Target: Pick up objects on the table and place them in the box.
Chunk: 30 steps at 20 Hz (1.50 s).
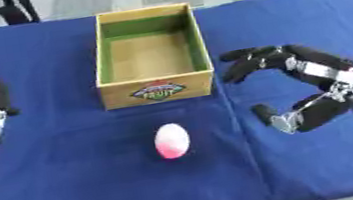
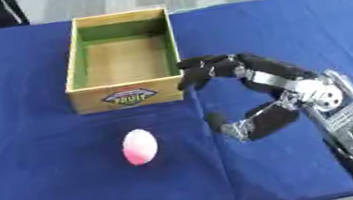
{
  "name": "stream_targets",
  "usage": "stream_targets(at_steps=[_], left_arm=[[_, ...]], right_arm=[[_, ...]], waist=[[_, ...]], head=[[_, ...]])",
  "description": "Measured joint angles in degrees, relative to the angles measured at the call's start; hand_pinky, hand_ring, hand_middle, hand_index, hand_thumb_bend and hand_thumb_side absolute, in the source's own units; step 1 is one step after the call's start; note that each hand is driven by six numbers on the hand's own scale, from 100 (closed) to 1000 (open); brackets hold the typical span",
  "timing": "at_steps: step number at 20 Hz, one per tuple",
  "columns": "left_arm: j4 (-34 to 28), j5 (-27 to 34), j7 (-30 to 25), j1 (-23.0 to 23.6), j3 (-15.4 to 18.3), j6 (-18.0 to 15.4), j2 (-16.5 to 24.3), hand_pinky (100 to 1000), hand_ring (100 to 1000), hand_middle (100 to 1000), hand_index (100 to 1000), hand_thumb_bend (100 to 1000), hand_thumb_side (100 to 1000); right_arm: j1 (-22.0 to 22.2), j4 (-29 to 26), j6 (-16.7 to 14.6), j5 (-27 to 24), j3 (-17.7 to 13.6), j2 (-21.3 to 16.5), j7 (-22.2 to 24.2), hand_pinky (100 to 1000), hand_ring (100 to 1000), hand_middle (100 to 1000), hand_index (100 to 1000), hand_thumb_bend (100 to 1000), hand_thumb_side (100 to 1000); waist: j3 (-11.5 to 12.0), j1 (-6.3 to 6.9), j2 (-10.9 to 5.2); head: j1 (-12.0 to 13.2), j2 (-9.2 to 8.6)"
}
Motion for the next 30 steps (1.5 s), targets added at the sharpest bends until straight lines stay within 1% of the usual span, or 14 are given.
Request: stream_targets(at_steps=[3,6,10,15,19,25,27,28,29,30], left_arm=[[0.00,0.03,-0.04,0.00,-0.03,-0.02,0.00,602,900,635,727,343,429],[0.00,0.06,-0.10,-0.01,-0.26,0.00,0.00,602,901,635,727,344,428],[-0.01,0.17,-0.31,-0.03,-0.36,-0.01,0.00,602,902,636,727,343,428],[-0.01,0.21,-0.52,-0.08,-0.46,-0.01,0.00,602,903,636,727,343,428],[-0.02,0.23,-0.55,-0.11,-0.70,-0.01,0.00,602,904,636,727,343,427],[-0.03,0.25,-0.65,-0.21,-0.72,-0.05,0.00,602,905,636,727,343,427],[-0.03,0.26,-0.67,-0.28,-0.72,-0.05,0.00,602,906,636,727,343,427],[-0.03,0.26,-0.68,-0.31,-0.72,-0.04,0.00,602,906,636,727,342,428],[-0.03,0.26,-0.69,-0.33,-0.73,-0.04,0.00,602,906,636,727,342,428],[-0.03,0.27,-0.72,-0.36,-0.74,-0.03,0.00,602,906,636,727,342,427]], right_arm=[[-1.93,0.00,-0.24,0.25,1.76,-1.50,1.31,749,1000,797,890,100,224],[-3.95,0.36,0.05,0.50,3.25,-2.29,1.61,750,1000,801,888,100,242],[-6.56,2.66,0.09,2.22,4.91,-2.66,1.64,752,1000,806,886,100,280],[-9.36,7.94,-0.95,7.54,6.63,-2.47,0.61,755,1000,810,885,100,315],[-10.87,12.86,-2.46,12.31,7.54,-1.34,-0.89,754,1000,811,884,100,331],[-12.71,20.91,-4.87,18.33,7.85,1.01,-3.31,752,1000,811,879,100,334],[-13.07,22.98,-5.58,19.70,7.90,1.69,-4.01,752,1000,813,880,100,339],[-13.23,23.80,-5.90,20.40,7.91,2.00,-4.33,752,1000,813,881,100,358],[-13.39,24.46,-6.22,21.04,8.01,2.24,-4.65,752,1000,813,882,100,343],[-13.42,24.90,-6.52,21.59,8.19,2.50,-4.95,751,1000,813,882,100,357]], waist=[[0.16,0.00,-0.07],[0.34,0.00,-0.12],[0.61,0.02,-0.13],[0.92,0.06,-0.13],[1.21,0.24,-0.13],[1.39,0.39,-0.13],[1.41,0.40,-0.12],[1.41,0.40,-0.12],[1.41,0.42,-0.12],[1.41,0.44,-0.12]], head=[[-0.09,0.00],[-0.16,0.00],[-0.42,0.00],[-0.64,0.00],[-0.83,0.00],[-1.11,0.00],[-1.15,0.00],[-1.18,0.00],[-1.23,0.00],[-1.29,0.00]])
